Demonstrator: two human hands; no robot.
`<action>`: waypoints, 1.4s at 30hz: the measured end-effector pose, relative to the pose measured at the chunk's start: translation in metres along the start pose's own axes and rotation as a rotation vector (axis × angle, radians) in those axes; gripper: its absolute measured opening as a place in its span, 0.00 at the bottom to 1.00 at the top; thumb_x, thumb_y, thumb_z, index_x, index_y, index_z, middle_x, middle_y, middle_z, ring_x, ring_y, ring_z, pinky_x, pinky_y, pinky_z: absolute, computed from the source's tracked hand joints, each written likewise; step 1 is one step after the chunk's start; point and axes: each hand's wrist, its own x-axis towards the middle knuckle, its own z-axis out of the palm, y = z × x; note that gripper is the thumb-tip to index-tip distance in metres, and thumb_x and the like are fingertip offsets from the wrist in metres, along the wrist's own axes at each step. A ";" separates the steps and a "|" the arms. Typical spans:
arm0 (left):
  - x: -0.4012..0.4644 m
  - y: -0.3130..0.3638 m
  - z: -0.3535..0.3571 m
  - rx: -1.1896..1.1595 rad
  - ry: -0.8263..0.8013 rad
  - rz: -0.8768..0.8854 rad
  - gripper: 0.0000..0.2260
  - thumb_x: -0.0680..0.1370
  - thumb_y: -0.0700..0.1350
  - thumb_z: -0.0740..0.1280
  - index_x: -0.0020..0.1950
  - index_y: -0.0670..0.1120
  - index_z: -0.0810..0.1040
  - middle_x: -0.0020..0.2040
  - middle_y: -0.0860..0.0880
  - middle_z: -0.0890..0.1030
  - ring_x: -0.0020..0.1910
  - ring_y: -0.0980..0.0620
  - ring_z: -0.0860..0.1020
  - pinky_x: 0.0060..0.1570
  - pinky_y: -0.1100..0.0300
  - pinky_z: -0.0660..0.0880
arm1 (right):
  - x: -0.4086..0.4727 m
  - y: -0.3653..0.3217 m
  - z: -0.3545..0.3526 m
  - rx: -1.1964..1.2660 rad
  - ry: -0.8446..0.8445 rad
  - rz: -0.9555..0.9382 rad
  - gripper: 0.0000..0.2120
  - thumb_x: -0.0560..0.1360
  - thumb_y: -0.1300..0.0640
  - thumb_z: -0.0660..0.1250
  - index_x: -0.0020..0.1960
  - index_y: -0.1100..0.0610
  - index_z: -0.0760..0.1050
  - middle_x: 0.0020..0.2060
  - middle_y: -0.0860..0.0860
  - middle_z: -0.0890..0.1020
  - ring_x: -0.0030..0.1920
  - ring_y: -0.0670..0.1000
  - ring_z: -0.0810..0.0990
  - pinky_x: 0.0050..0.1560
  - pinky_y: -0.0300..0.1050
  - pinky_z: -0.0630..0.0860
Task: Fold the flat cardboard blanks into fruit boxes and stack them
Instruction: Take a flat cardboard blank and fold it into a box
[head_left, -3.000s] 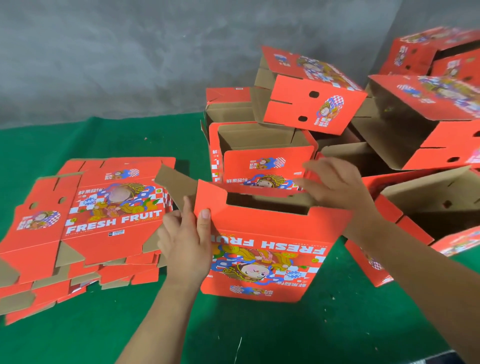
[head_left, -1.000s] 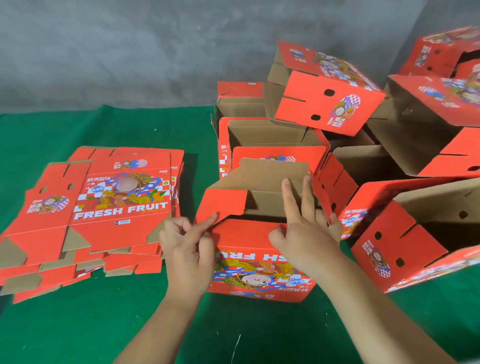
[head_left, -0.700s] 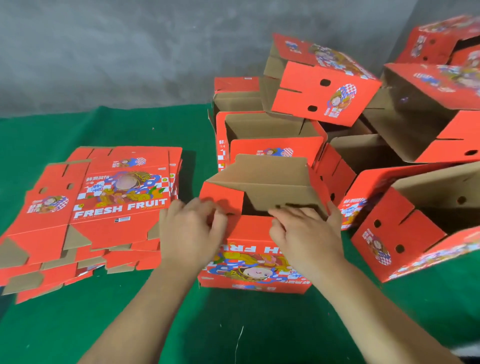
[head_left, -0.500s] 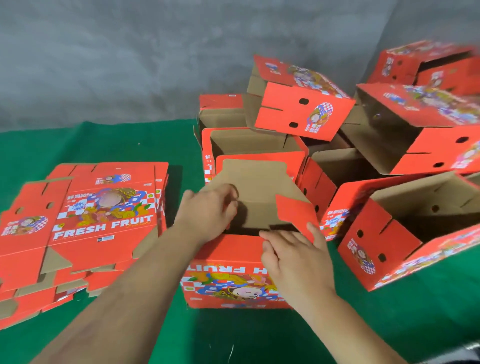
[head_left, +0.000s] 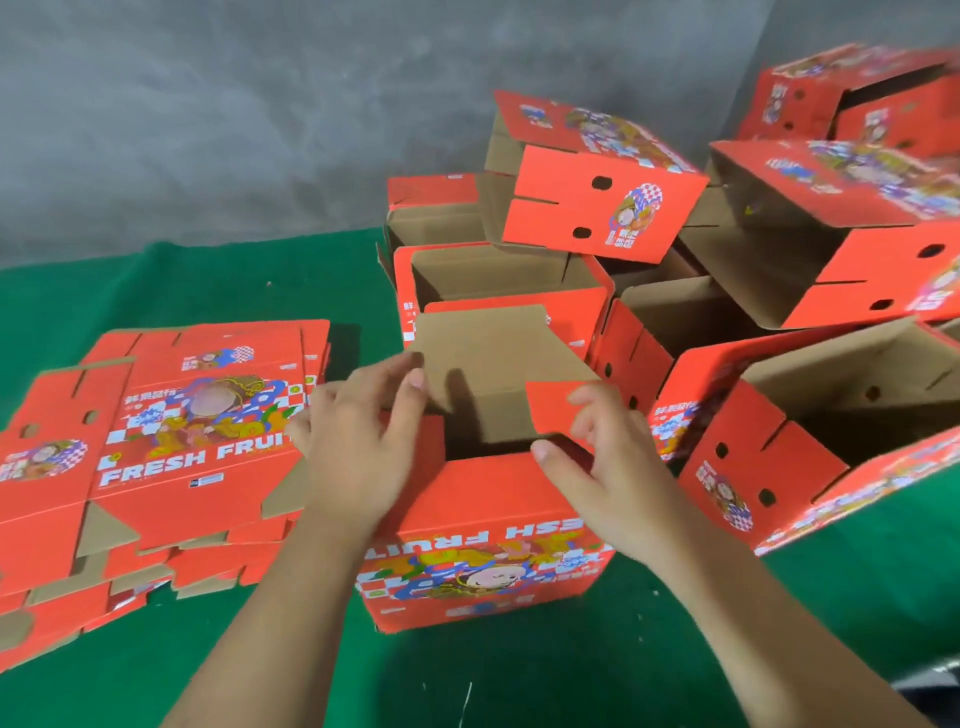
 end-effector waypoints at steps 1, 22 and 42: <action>-0.002 0.000 -0.001 0.013 0.001 -0.023 0.21 0.79 0.65 0.56 0.69 0.63 0.75 0.64 0.62 0.80 0.66 0.46 0.72 0.62 0.46 0.59 | 0.002 0.003 -0.002 -0.129 -0.054 -0.005 0.22 0.78 0.45 0.70 0.67 0.53 0.73 0.52 0.48 0.75 0.55 0.52 0.72 0.63 0.51 0.69; -0.021 -0.043 -0.006 -0.407 -0.236 -0.375 0.30 0.74 0.56 0.69 0.74 0.70 0.64 0.69 0.51 0.77 0.68 0.46 0.74 0.72 0.42 0.69 | 0.002 -0.011 0.007 -0.031 0.012 -0.093 0.37 0.78 0.29 0.55 0.82 0.33 0.44 0.80 0.38 0.46 0.81 0.45 0.50 0.76 0.55 0.64; -0.016 -0.038 -0.011 -0.158 -0.220 -0.190 0.27 0.78 0.50 0.72 0.70 0.72 0.65 0.67 0.67 0.65 0.62 0.52 0.65 0.68 0.46 0.64 | 0.001 -0.009 0.019 -0.169 -0.015 -0.033 0.52 0.71 0.34 0.69 0.81 0.34 0.36 0.81 0.36 0.39 0.79 0.50 0.58 0.72 0.57 0.65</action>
